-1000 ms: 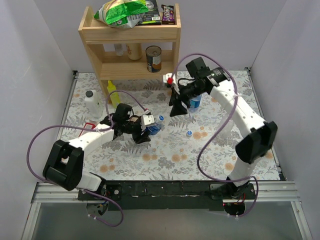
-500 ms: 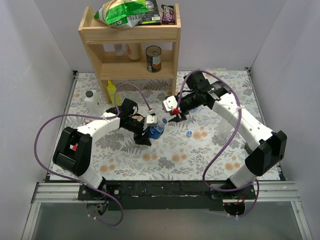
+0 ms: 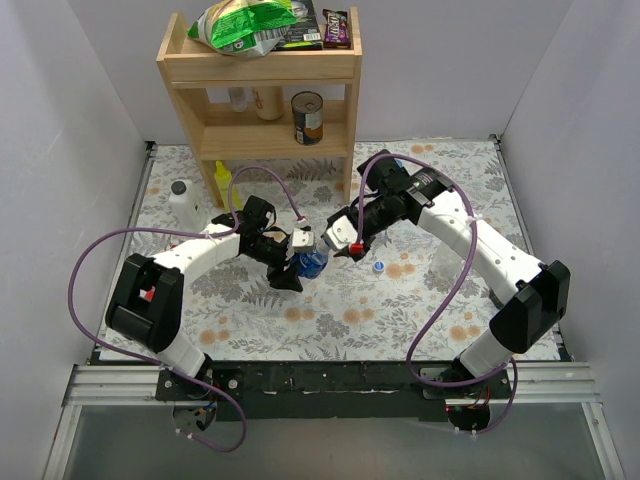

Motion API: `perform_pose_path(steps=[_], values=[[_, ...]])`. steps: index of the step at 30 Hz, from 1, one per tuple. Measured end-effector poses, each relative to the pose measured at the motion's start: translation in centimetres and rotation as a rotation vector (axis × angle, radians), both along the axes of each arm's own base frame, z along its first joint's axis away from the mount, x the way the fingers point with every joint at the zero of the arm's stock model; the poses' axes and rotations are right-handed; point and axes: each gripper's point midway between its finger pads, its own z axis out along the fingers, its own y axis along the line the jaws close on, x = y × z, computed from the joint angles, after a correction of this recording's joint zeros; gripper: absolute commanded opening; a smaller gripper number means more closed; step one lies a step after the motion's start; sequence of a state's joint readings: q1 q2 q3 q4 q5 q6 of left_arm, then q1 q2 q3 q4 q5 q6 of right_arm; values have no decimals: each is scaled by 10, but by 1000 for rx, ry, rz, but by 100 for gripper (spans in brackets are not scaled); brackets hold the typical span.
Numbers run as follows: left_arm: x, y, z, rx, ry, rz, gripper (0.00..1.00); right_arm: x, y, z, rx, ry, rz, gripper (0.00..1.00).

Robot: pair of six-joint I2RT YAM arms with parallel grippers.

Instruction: Screw on the bottle caps

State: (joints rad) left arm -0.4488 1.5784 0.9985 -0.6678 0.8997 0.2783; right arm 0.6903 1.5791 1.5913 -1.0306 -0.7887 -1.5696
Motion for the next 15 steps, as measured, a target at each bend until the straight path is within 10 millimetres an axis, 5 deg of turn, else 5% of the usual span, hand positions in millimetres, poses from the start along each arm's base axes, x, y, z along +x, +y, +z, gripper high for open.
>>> perform_pose_path(steps=[15], values=[[-2, 1, 0, 2, 5, -5, 0, -2, 6, -3, 5, -28, 40, 46]])
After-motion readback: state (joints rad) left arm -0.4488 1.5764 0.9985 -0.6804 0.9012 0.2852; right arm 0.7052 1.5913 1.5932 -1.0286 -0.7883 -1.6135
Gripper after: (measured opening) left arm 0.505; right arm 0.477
